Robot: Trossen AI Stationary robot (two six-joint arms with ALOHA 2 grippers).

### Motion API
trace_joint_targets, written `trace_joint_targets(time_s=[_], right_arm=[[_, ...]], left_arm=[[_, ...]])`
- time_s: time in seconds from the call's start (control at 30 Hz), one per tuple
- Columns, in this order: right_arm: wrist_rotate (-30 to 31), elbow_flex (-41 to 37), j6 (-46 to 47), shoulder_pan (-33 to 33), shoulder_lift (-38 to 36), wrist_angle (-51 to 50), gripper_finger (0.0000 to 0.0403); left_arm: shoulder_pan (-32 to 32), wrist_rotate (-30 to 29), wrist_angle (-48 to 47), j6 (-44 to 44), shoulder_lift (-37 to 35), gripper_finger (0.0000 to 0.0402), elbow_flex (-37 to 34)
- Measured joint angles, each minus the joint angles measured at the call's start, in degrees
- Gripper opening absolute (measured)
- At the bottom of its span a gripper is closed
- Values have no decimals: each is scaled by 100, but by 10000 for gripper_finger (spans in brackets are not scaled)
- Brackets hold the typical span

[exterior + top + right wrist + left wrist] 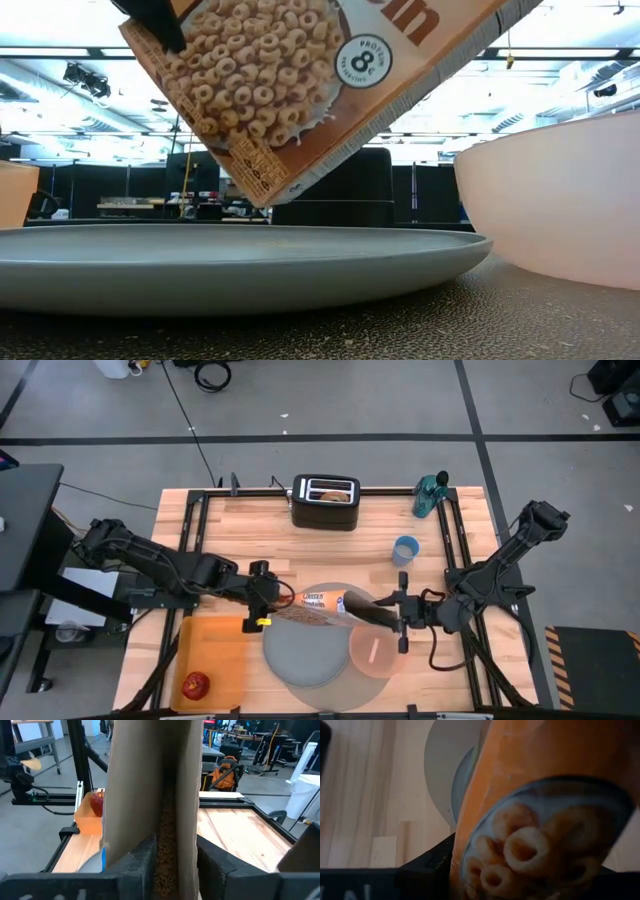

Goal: Arrange a breakfast setting
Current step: Put cereal into the pink bowl

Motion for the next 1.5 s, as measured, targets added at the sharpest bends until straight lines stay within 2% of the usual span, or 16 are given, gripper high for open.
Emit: trace_joint_targets(time_s=[0.17, 0.37, 0.83, 1.1, 1.5], right_arm=[[215, 0, -4, 90, -83, -36, 140], [778, 0, -345, 308, -433, -97, 140], [728, 0, -629, 972, -1219, -286, 140], [1118, 0, -319, 1219, -1255, -608, 140], [1810, 0, -500, 1691, -1362, -611, 140]], left_arm=[[1, -2, -28, -16, 0, 207, 6], [-11, 109, -73, -66, 0, 207, 6], [-11, 255, -82, -108, 0, 208, 6], [101, 394, -85, -127, 0, 208, 11], [216, 492, -345, 50, 4, 208, 535]])
